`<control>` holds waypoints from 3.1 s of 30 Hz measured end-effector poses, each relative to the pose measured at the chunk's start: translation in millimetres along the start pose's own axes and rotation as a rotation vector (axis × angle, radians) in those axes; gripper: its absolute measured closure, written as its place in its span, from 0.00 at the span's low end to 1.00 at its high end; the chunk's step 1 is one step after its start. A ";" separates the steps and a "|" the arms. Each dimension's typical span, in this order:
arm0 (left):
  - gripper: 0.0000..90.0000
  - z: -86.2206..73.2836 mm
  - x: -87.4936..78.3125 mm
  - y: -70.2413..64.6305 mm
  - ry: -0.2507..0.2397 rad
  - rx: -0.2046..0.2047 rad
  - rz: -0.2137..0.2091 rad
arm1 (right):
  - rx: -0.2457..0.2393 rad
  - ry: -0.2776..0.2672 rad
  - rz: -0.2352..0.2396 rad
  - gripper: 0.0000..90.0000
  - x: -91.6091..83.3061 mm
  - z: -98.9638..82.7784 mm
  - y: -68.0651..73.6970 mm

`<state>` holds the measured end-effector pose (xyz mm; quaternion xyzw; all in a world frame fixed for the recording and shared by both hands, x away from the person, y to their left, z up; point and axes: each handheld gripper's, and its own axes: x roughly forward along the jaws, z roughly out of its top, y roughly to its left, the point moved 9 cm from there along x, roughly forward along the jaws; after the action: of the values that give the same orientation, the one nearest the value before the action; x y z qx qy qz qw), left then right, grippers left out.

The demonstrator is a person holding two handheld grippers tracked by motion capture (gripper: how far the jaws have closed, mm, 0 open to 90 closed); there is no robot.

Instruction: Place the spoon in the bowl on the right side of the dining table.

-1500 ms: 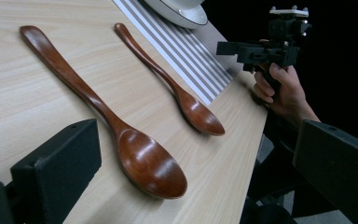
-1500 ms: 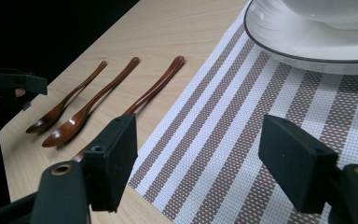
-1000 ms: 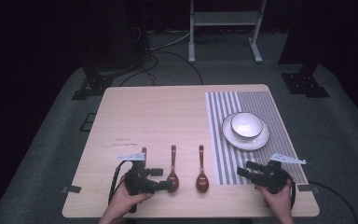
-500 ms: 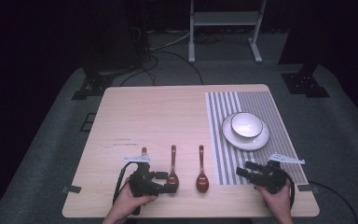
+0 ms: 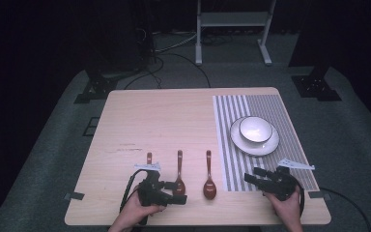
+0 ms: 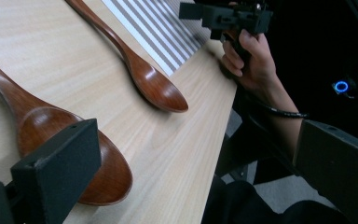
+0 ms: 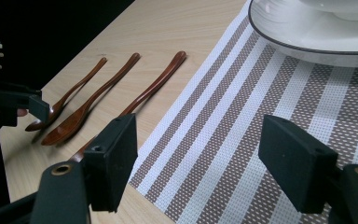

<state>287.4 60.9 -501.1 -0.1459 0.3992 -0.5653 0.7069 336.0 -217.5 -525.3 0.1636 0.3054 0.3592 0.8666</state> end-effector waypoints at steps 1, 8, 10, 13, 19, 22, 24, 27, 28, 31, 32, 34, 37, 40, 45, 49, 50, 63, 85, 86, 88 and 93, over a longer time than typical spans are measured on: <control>0.00 -0.7 0.6 0.0 0.005 -0.002 -0.002 | 0.002 -0.001 0.000 0.30 0.0 0.0 -0.2; 0.00 -6.5 5.8 2.9 0.041 -0.011 -0.003 | 0.014 -0.007 0.006 0.30 0.5 1.1 -0.1; 0.00 -7.9 7.1 4.2 0.048 -0.014 0.001 | 0.011 -0.004 0.005 0.30 1.6 1.0 0.4; 0.00 -11.9 9.9 9.1 0.071 -0.020 0.018 | 0.003 0.000 0.001 0.30 2.6 1.1 1.4; 0.00 -13.4 13.4 11.4 0.070 -0.011 0.032 | -0.017 0.004 -0.004 0.30 2.1 7.1 6.7; 0.00 -13.8 14.1 11.0 0.077 0.004 0.044 | -0.036 0.012 0.008 0.30 3.6 16.5 14.6; 0.00 -14.1 14.1 11.0 0.080 0.004 0.043 | -0.056 0.026 0.016 0.30 6.7 23.3 21.4; 0.00 -13.9 14.0 11.0 0.076 0.001 0.041 | -0.082 0.053 0.040 0.30 13.4 34.1 34.5; 0.00 -14.0 13.9 11.0 0.077 0.000 0.039 | -0.089 0.062 0.050 0.30 16.1 37.8 39.4; 0.00 -13.8 13.7 11.1 0.076 -0.001 0.039 | -0.107 0.087 0.080 0.30 25.7 47.4 50.9; 0.00 -13.9 13.7 11.1 0.078 -0.002 0.038 | -0.116 0.101 0.088 0.30 30.6 51.0 55.4; 0.00 -13.7 13.7 11.1 0.077 -0.001 0.039 | -0.123 0.126 0.099 0.30 38.5 55.6 61.6; 0.00 -13.9 13.8 10.8 0.077 -0.004 0.040 | -0.122 0.157 0.125 0.30 52.1 61.2 71.5; 0.00 -13.9 13.7 11.0 0.080 -0.002 0.041 | -0.118 0.182 0.138 0.30 64.2 63.9 77.6; 0.00 -13.9 13.6 11.0 0.078 -0.001 0.041 | -0.113 0.222 0.154 0.30 86.4 65.0 85.2; 0.00 -13.8 13.6 11.1 0.079 -0.002 0.039 | -0.113 0.246 0.164 0.30 100.5 64.3 90.4; 0.00 -13.8 13.5 11.3 0.079 -0.002 0.038 | -0.113 0.251 0.164 0.30 103.9 64.2 91.2; 0.00 -13.7 13.7 10.9 0.079 -0.002 0.038 | -0.095 0.348 0.184 0.30 157.5 63.5 105.2; 0.00 -14.1 13.3 11.1 0.082 0.003 0.040 | -0.085 0.438 0.153 0.37 213.0 52.8 107.7; 0.00 -14.1 13.4 11.1 0.082 0.003 0.040 | -0.085 0.441 0.151 0.38 214.4 52.2 107.6; 0.00 -14.2 13.3 11.1 0.083 0.003 0.041 | -0.081 0.449 0.146 0.42 218.3 50.9 107.0; 0.00 -14.2 13.3 11.2 0.085 0.004 0.042 | -0.057 0.463 0.141 0.59 224.2 48.4 105.8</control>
<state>285.2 55.7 -522.8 -0.1121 0.4306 -0.5569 0.7013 436.5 14.3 -527.6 0.0735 0.4735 0.4551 0.7506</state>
